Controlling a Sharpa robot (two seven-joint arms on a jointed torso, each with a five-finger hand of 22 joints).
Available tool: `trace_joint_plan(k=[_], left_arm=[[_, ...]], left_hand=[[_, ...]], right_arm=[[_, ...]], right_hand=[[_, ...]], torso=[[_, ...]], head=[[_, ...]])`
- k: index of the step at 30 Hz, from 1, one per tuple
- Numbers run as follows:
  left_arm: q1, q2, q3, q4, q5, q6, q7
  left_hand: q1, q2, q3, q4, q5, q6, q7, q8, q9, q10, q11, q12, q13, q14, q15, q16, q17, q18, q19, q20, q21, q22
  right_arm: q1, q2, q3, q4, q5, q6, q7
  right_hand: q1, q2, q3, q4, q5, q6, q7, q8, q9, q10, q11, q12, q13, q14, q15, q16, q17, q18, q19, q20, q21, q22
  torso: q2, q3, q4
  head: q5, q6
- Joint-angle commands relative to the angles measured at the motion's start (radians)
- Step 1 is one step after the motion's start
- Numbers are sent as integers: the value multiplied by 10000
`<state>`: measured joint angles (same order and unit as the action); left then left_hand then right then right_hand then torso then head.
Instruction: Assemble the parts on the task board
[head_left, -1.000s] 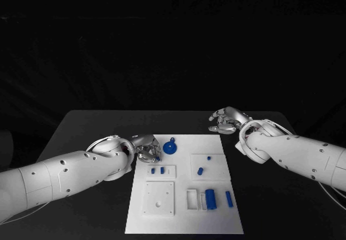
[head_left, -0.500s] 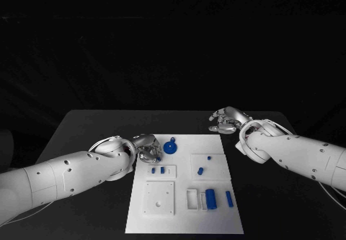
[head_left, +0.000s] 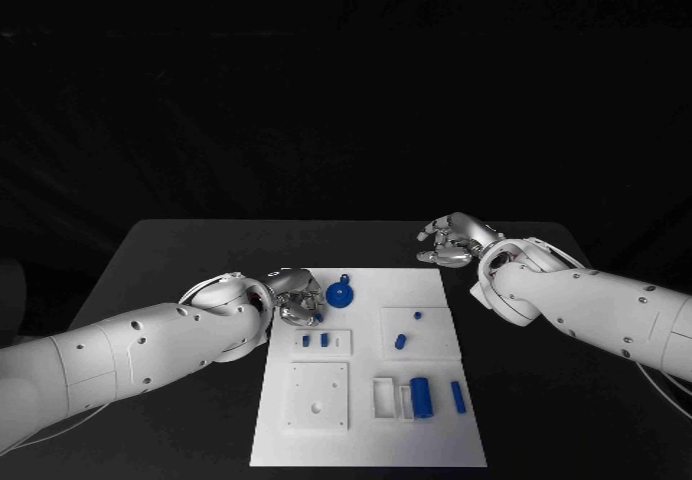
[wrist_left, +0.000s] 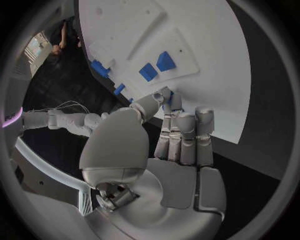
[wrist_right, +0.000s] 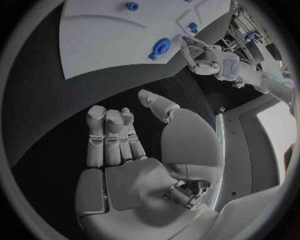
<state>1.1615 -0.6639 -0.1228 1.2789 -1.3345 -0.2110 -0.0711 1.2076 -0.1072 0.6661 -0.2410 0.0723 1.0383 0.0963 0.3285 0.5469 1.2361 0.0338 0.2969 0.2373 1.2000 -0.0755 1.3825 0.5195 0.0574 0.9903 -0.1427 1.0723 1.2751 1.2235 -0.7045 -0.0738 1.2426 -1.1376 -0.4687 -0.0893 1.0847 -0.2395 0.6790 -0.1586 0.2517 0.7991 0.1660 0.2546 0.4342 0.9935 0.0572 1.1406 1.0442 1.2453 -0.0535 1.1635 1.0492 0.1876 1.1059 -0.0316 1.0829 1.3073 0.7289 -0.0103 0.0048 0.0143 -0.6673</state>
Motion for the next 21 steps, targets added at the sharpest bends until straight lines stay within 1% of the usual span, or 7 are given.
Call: trace_joint_plan(k=[1,6,9,18,21], left_arm=[[-20,60,-7,6,-206,132,21],[-20,109,-11,9,-487,414,-107],[-21,126,-14,27,-625,712,-173],[-28,157,-25,14,-962,725,-249],[-32,189,-34,-16,-996,708,-241]], left_hand=[[23,93,72,-20,41,72,-2,34,17,77,-22,-54,14,2,-51,17,-16,743,10,-319,42,13],[39,88,83,-38,43,74,-4,30,13,82,-23,-65,16,1,-53,17,-19,743,10,-322,42,15],[62,87,97,-61,45,76,-7,26,8,87,-24,-78,19,0,-53,17,-23,744,9,-324,39,16],[101,79,121,-98,56,77,-7,16,-2,90,-21,-104,23,-4,-51,8,-34,743,10,-326,27,11],[98,73,118,-99,56,88,-8,18,-4,105,-22,-106,29,4,-52,13,-34,742,21,-327,33,13]], right_arm=[[-3,10,4,2,-23,104,63],[-3,0,4,-2,-23,104,65],[-3,0,4,-1,-23,104,64],[-3,-2,4,2,-23,108,67],[-3,-2,4,-4,-23,104,69]], right_hand=[[-88,21,-78,-3,66,14,66,29,-12,-56,13,27,-9,-9,11,13,-13,742,-3,-72,-43,181],[-89,23,-79,-3,66,14,67,30,-12,-57,13,29,-11,-9,11,13,-14,742,-3,-72,-43,181],[-90,24,-80,-3,67,14,66,30,-12,-57,13,31,-13,-9,11,13,-14,742,-2,-72,-44,181],[-89,24,-81,-6,68,13,67,30,-13,-58,13,34,-17,-9,12,13,-14,742,-3,-73,-45,181],[-89,24,-82,-7,68,13,67,30,-13,-59,13,35,-18,-9,12,14,-15,742,-3,-73,-45,181]], torso=[[0,1,0],[1,-4,-5],[-1,-2,-1],[-1,1,5],[-2,0,-2]], head=[[6,6],[11,-8],[8,-18],[13,-20],[14,-27]])
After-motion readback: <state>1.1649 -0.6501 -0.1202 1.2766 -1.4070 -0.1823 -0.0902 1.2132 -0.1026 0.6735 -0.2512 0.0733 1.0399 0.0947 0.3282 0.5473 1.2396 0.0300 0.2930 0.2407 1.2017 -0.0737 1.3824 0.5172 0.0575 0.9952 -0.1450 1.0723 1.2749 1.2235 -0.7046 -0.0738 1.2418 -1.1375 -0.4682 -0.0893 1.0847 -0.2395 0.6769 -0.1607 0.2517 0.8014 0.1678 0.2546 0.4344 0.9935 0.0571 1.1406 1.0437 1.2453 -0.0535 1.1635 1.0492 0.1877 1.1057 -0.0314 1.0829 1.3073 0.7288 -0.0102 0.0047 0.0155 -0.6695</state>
